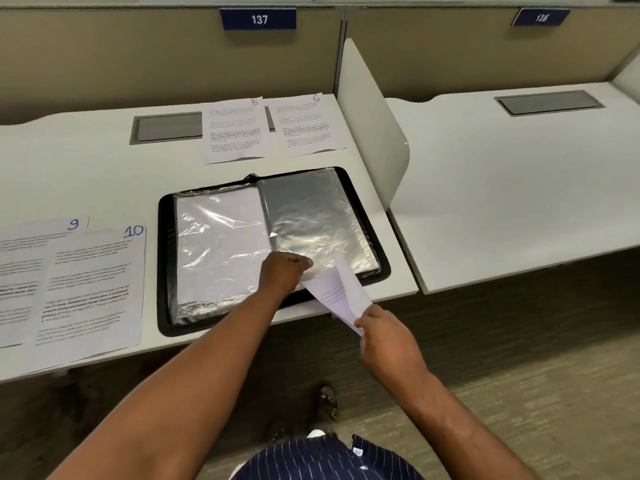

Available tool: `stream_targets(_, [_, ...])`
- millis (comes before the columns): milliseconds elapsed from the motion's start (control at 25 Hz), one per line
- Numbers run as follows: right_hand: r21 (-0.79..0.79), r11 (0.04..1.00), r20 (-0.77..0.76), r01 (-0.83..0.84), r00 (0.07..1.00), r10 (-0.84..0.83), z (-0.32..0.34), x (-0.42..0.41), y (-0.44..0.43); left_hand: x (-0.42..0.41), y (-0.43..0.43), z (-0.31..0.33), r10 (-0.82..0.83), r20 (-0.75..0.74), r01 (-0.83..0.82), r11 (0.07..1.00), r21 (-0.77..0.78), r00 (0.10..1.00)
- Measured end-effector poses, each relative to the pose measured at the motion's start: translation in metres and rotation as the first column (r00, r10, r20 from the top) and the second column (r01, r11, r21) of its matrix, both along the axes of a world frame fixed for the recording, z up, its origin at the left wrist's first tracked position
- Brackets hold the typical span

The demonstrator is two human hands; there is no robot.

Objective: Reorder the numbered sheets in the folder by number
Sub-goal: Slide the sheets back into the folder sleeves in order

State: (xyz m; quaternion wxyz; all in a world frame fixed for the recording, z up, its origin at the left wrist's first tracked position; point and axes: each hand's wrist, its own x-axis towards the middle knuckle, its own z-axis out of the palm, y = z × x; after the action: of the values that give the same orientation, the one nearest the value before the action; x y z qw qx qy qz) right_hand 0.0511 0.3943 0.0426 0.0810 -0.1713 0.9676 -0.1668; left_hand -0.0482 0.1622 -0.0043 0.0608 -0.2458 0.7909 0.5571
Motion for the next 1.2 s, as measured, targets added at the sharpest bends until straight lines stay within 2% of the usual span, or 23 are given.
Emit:
stream_targets(160, [0.129,0.991,0.076,-0.044,0.997,0.035,0.003,-0.009,-0.021,0.016,0.008,0.002,-0.035,-0.054,0.021,0.968,-0.252,0.998])
stream_targets(240, [0.141,0.989,0.090,-0.042,0.996,0.030,0.006,-0.015,-0.030,0.025,0.012,0.003,-0.064,-0.064,0.038,0.937,-0.348,0.996])
stream_targets(480, [0.060,0.992,0.076,0.110,0.991,-0.115,0.018,-0.038,-0.035,0.041,0.007,-0.006,-0.106,-0.228,0.005,0.914,-0.405,0.968])
stream_targets(600, [0.020,0.995,0.110,0.102,0.989,-0.103,0.015,-0.046,-0.036,0.039,0.005,-0.007,-0.189,-0.287,0.021,0.865,-0.502,0.939])
stream_targets(680, [-0.099,0.985,0.174,0.144,0.977,-0.126,0.009,-0.051,-0.039,0.038,0.006,-0.008,-0.226,-0.294,0.018,0.820,-0.572,0.929])
stream_targets(800, [-0.341,0.888,0.311,0.308,0.929,-0.203,0.001,-0.058,-0.043,0.035,0.004,-0.012,-0.217,-0.300,-0.012,0.793,-0.609,0.929])
stream_targets(880, [-0.435,0.800,0.361,0.413,0.894,-0.265,-0.005,-0.063,-0.042,0.033,0.004,-0.015,-0.223,-0.302,-0.021,0.772,-0.635,0.927])
stream_targets(1040, [-0.510,0.658,0.391,0.555,0.830,-0.397,-0.014,-0.067,-0.034,0.028,0.009,-0.022,-0.291,-0.263,0.024,0.710,-0.704,0.920])
stream_targets(1200, [-0.504,0.530,0.436,0.682,0.731,-0.525,-0.021,-0.073,-0.019,0.020,0.015,-0.031,-0.420,-0.260,0.087,0.649,-0.756,0.870])
